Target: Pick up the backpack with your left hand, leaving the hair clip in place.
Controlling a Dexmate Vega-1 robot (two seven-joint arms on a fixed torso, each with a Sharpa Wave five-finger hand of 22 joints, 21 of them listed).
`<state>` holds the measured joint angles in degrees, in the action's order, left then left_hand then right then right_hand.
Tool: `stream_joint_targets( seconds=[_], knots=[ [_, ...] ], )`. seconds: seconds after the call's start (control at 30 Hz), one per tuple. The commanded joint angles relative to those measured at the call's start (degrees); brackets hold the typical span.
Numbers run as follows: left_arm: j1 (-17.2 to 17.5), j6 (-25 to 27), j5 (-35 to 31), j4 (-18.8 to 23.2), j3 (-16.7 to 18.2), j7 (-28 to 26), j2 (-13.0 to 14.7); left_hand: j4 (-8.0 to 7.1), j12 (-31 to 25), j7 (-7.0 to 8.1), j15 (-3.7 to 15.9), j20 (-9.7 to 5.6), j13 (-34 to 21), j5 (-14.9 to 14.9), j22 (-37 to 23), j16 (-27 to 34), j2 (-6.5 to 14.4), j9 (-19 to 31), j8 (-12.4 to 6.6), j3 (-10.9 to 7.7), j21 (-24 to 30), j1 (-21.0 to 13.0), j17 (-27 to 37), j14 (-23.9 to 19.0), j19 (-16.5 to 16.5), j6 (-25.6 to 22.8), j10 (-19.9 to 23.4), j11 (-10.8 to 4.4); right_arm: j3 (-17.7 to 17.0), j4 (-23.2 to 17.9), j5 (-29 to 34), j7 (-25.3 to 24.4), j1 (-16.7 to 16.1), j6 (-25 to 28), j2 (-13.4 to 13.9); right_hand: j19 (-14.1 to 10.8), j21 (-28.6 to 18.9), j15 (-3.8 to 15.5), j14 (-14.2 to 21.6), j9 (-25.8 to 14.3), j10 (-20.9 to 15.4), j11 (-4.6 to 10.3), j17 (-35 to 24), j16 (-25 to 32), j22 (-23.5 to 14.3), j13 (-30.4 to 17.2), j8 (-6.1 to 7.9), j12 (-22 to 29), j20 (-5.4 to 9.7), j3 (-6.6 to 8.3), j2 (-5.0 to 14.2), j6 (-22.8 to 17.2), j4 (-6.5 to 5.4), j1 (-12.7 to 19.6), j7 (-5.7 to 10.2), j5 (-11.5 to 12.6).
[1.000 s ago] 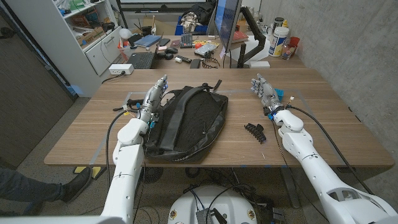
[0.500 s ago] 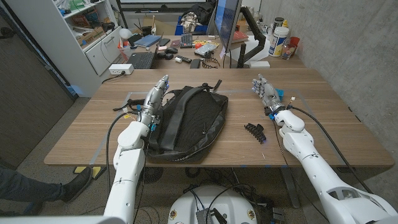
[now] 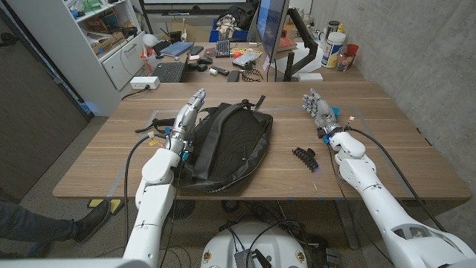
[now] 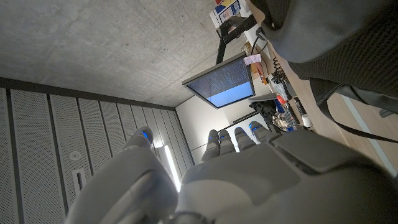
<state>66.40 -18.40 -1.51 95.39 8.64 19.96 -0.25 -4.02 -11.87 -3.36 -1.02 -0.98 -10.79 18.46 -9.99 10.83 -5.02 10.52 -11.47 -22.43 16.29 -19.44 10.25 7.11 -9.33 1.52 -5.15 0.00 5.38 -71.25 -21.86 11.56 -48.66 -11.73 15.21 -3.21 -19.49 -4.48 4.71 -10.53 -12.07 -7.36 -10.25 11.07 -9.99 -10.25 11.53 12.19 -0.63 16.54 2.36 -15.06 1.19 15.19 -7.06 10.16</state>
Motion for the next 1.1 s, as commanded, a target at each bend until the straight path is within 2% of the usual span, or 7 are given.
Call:
stream_joint_targets(
  seconds=[0.03, 0.33, 0.67, 1.1],
  knots=[
    [2.4, -2.0, -0.1, 1.4, -1.8, -1.8, 1.7, 0.43, -0.3, -0.07, 0.05, 0.11, -0.2, 0.5, -0.3, 0.3, -0.1, 0.2, -0.22, -0.05, -0.3, -0.7, 0.2, -0.4, 0.0, -0.2, 0.3, 0.0, -0.3, 0.0, -0.2, 0.0, -0.3, -0.2, 0.0, -0.4, 0.2, -0.09, 0.3, -0.1, -0.3, 0.17, -0.3, 0.0, -0.3, -0.2, -0.29, -0.1, -0.45, -0.01, 0.39, -0.3, 0.32, 0.2, 0.49, 0.4],
    [4.2, -3.6, -0.2, 2.0, -2.5, -3.2, 2.5, 0.6, -0.3, -0.1, 0.07, 0.19, -0.2, 0.5, -0.3, 0.3, 0.0, 0.2, -0.21, -0.05, -0.5, -1.0, 0.2, -0.5, 0.0, -0.3, 0.4, -0.01, -0.2, 0.9, -0.2, 0.1, 0.2, -0.3, -0.2, -0.3, 0.4, -0.1, 0.3, -0.1, -0.2, 0.29, -0.3, -0.1, -0.3, -0.2, -0.34, -0.1, -0.52, -0.1, 0.44, -0.2, 0.35, 0.2, 0.61, 0.4],
    [8.1, -3.7, -1.0, 6.0, -3.5, -4.6, 4.3, 0.81, -0.4, -0.14, 0.07, 0.39, -0.2, 0.4, -0.3, 0.3, 0.1, 0.2, -0.24, -0.05, -0.7, -1.4, 0.2, -0.7, 0.0, -0.5, 0.6, 0.04, -0.3, 1.0, -0.3, 0.1, 0.3, -0.3, -0.2, -0.3, 0.7, -0.16, 0.4, -0.1, -0.2, 0.32, -0.3, -0.1, -0.3, -0.2, -0.37, -0.2, -0.59, -0.17, 0.47, -0.2, 0.43, 0.2, 0.69, 0.4],
    [12.8, -5.2, -3.6, 10.3, -4.1, -9.3, 5.4, 1.11, -0.5, -0.14, 0.04, 0.94, -0.2, 0.4, -0.3, 0.4, 0.2, 0.2, -0.27, -0.07, -0.8, -2.0, 0.2, -1.3, 0.3, -0.8, 1.2, 0.25, -0.2, 3.0, -0.4, 0.3, 1.0, -1.3, -0.8, -0.2, 0.9, -0.12, 0.4, -0.1, -0.2, 0.39, -0.3, -0.1, -0.4, -0.2, -0.4, -0.2, -0.68, -0.21, 0.56, -0.2, 0.48, 0.1, 0.75, 0.4]
  ],
)
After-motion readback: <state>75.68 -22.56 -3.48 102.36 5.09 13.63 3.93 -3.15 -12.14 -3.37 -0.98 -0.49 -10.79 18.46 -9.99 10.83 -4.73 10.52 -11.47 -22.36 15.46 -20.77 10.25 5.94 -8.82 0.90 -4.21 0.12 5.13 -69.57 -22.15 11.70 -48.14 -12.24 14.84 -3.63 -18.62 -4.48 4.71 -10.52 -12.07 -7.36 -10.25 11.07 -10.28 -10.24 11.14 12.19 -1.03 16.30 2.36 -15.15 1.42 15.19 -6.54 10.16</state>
